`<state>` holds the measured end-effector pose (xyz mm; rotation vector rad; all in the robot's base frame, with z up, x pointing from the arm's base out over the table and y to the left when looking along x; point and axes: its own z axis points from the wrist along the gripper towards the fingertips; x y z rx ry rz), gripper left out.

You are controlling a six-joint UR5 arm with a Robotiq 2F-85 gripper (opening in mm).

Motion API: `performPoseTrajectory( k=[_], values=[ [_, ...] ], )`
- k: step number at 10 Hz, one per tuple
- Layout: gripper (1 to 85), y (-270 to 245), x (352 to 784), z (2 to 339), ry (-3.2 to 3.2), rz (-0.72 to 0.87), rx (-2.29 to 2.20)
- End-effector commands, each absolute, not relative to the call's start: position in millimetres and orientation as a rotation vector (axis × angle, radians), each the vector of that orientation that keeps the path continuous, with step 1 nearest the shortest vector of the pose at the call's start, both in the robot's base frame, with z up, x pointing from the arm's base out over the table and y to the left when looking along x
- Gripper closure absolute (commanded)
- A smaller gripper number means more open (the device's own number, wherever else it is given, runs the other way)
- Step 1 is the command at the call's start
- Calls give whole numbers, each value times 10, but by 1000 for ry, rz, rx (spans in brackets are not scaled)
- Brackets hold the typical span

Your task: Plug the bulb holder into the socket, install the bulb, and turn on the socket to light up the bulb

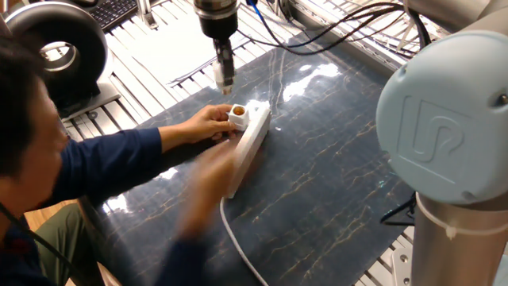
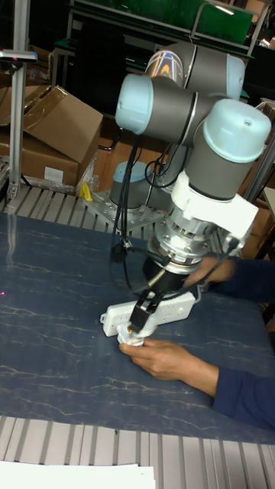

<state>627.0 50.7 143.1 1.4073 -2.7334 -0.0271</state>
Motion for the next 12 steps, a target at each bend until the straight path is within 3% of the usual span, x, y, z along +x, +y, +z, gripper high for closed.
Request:
performPoseTrajectory(
  k=[1, 4, 5, 6, 7, 9, 12],
  values=[
    [847, 657, 6134, 1511, -2902, -77, 894],
    [847, 838, 6105, 1547, -2991, -105, 416],
    [847, 808, 6129, 1543, -2991, -86, 475],
    [847, 441, 6357, 1539, -2863, 123, 1118],
    [847, 351, 6605, 1533, -2565, 228, 1725],
    [847, 485, 6777, 1535, -2039, 240, 2318],
    [847, 572, 6450, 1561, -2446, 91, 1883]
  ],
)
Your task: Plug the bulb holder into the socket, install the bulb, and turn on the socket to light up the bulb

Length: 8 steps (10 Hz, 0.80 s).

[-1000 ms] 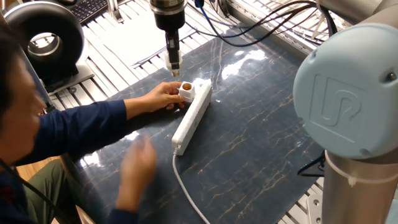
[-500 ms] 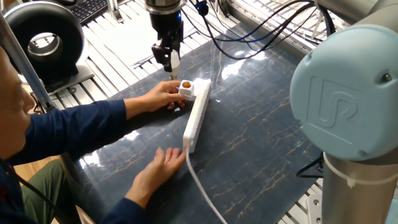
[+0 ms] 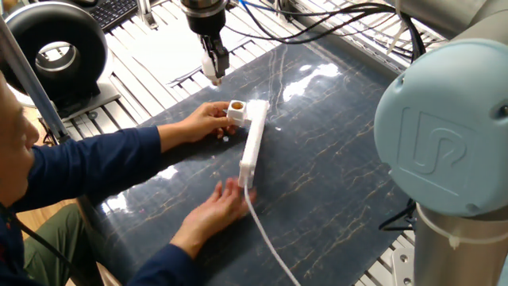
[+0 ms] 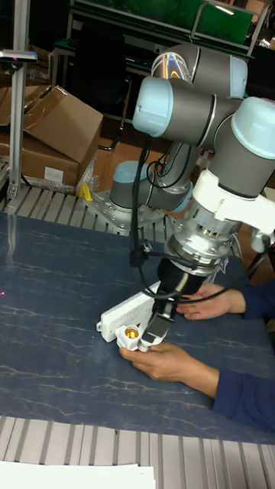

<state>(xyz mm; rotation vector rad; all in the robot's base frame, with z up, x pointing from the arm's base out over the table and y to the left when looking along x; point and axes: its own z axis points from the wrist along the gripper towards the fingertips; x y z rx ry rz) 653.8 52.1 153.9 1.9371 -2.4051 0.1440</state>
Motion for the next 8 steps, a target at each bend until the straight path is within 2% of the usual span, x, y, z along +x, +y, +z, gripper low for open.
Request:
performPoseTrajectory(
  k=[1, 5, 6, 8],
  values=[
    [847, 631, 6331, 1551, -2602, 27, 1633],
    [847, 788, 6030, 1581, -2930, -42, 612],
    [847, 947, 6009, 1579, -2965, -99, 352],
    [847, 1116, 6060, 1571, -2998, -162, 127]
  ],
)
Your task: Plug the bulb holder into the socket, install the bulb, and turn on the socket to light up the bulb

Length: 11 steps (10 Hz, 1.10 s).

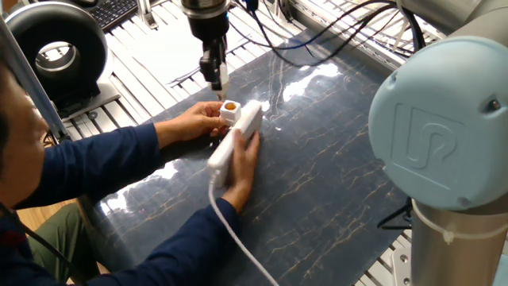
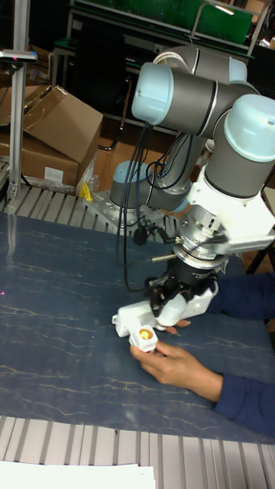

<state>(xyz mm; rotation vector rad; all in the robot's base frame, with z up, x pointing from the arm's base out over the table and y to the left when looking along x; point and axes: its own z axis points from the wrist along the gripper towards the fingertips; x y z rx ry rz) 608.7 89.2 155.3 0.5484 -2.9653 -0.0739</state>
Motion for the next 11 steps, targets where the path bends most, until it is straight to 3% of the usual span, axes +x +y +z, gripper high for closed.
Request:
performPoseTrajectory(
  k=[1, 3, 4, 6, 7, 8, 11],
  values=[
    [847, 1152, 6104, 1562, -3012, -168, 54],
    [847, 1065, 6149, 1543, -3028, -111, 57],
    [847, 840, 6239, 1534, -3049, 6, 314],
    [847, 209, 6653, 1629, -2825, 409, 1254],
    [847, 213, 6706, 1635, -2735, 408, 1446],
    [847, 276, 6585, 1611, -2722, 319, 1440],
    [847, 1120, 5925, 1631, -2882, -291, 774]
  ],
)
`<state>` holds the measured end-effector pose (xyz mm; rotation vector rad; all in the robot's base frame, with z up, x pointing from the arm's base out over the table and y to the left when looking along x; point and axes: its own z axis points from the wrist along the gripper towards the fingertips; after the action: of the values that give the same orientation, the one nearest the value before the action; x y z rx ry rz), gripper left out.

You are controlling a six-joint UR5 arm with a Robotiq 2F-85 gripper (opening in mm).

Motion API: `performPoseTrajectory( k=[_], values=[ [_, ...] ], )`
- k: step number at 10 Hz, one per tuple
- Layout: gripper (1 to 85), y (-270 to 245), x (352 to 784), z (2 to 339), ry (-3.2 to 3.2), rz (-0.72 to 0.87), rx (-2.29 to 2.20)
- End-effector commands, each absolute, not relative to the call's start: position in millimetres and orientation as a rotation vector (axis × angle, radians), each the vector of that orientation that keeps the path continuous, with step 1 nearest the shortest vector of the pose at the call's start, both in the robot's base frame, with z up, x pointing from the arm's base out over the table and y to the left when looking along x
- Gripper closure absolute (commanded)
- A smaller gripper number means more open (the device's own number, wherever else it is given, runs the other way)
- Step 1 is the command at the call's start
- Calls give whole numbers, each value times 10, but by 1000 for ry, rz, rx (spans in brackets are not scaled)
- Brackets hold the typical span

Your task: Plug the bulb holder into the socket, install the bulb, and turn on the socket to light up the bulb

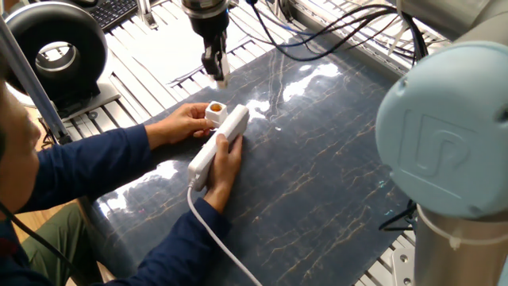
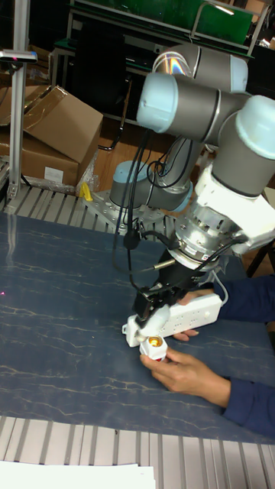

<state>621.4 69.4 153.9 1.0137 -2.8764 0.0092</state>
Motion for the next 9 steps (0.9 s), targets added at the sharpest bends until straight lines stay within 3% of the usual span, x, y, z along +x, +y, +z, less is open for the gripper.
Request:
performPoseTrajectory(
  k=[1, 3, 5, 7, 9],
  values=[
    [847, 1085, 5948, 1620, -2901, -271, 727],
    [847, 868, 6062, 1585, -2937, -121, 710],
    [847, 911, 6075, 1581, -2953, -152, 673],
    [847, 679, 6174, 1559, -2844, -31, 1109],
    [847, 681, 6328, 1555, -2767, -7, 1434]
  ],
)
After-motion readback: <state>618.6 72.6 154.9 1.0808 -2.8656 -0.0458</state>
